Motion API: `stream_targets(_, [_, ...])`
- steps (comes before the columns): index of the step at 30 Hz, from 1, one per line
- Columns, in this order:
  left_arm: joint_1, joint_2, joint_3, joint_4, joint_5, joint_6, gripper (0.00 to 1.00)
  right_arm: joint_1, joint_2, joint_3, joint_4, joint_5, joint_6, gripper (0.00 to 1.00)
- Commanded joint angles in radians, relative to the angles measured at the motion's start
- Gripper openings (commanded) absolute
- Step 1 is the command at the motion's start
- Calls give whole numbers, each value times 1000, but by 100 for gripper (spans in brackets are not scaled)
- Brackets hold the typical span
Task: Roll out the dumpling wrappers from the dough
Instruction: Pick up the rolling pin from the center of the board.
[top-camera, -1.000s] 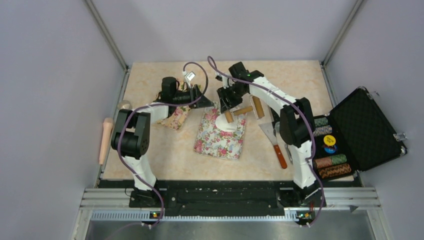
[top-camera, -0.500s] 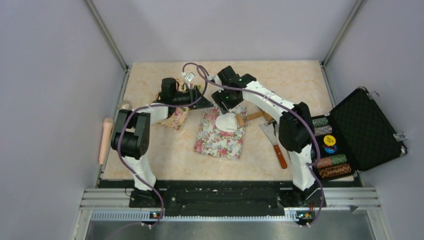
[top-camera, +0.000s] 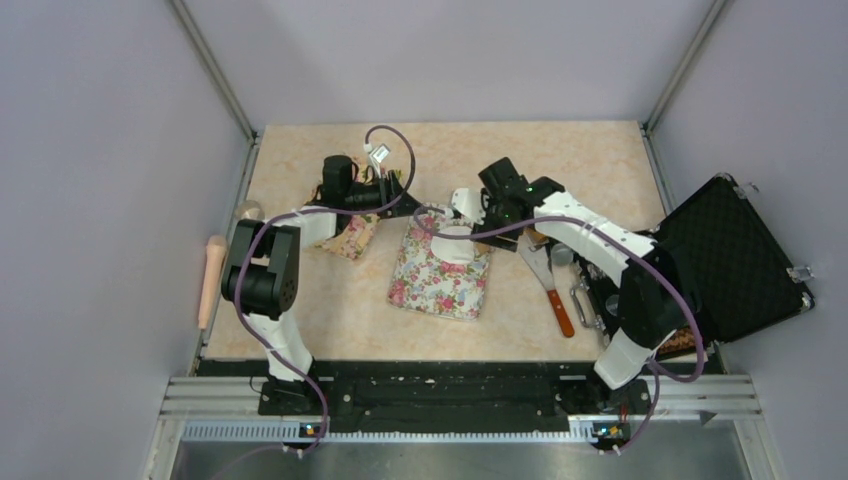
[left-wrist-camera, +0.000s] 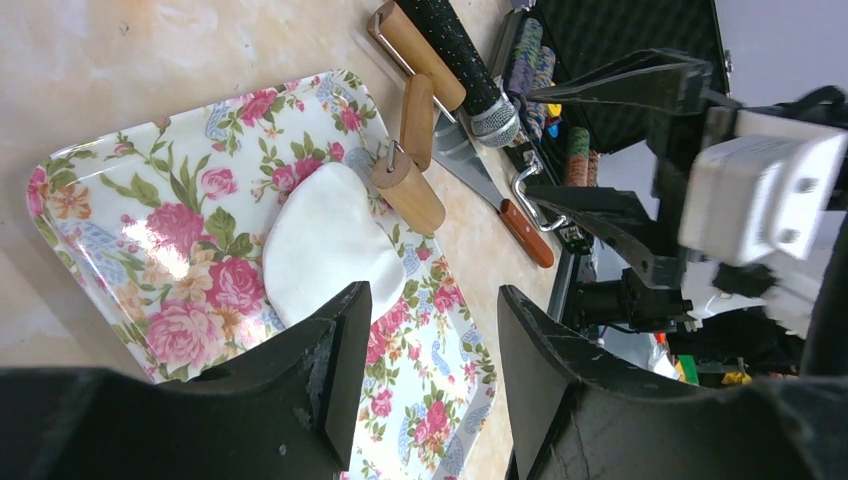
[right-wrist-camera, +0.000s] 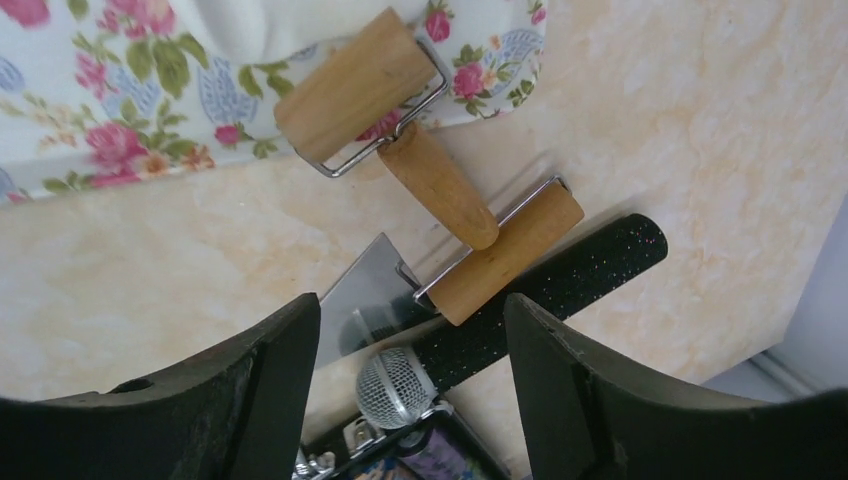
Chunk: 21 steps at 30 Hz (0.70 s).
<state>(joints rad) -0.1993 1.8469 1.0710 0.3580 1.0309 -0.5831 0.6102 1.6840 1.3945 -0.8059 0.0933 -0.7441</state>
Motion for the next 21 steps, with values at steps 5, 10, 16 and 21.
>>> stream_targets(5, [7,-33,3,40,26,-3,55,-90,13,-138,317,-149,-316,68])
stream_targets(10, [13,-28,3,49,32,-10,55,-92,118,-135,372,-135,-370,67])
stream_targets(16, [18,-31,4,50,35,-10,55,-103,198,-125,313,-204,-409,66])
stream_targets(21, [20,-25,6,54,35,-15,55,-102,245,-102,310,-186,-395,47])
